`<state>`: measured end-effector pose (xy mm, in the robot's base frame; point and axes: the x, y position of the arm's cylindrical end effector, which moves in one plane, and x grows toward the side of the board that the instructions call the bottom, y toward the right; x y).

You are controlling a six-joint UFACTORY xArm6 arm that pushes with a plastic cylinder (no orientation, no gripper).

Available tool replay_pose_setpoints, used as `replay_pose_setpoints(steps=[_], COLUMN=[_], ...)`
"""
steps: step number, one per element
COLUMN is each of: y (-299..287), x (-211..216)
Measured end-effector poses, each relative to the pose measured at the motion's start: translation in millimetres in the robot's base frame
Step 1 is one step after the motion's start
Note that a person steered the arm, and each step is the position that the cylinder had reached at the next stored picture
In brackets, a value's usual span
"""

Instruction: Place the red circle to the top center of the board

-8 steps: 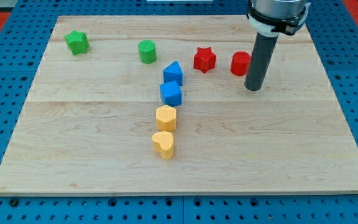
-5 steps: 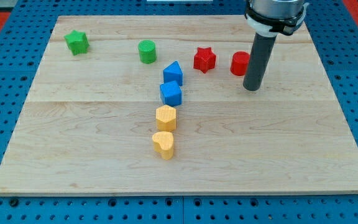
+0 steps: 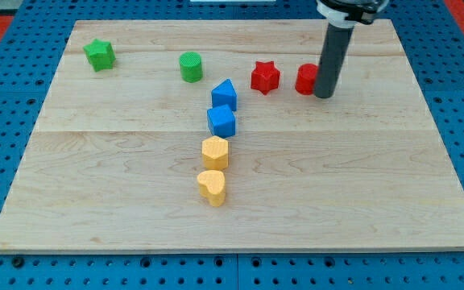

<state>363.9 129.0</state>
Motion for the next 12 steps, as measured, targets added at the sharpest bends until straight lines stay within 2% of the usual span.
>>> replay_pose_setpoints(steps=[2,4,5,6,7,8,9,10,11,12], y=[-33.6,-42.8,-34.3,3.5,-32.2,-95.3,-88.5,-108.7,-144.6,-129.1], x=[-34.3,-76.7,-96.2,-110.5,-120.3,-121.5,-110.0,-98.4,-102.6,-119.6])
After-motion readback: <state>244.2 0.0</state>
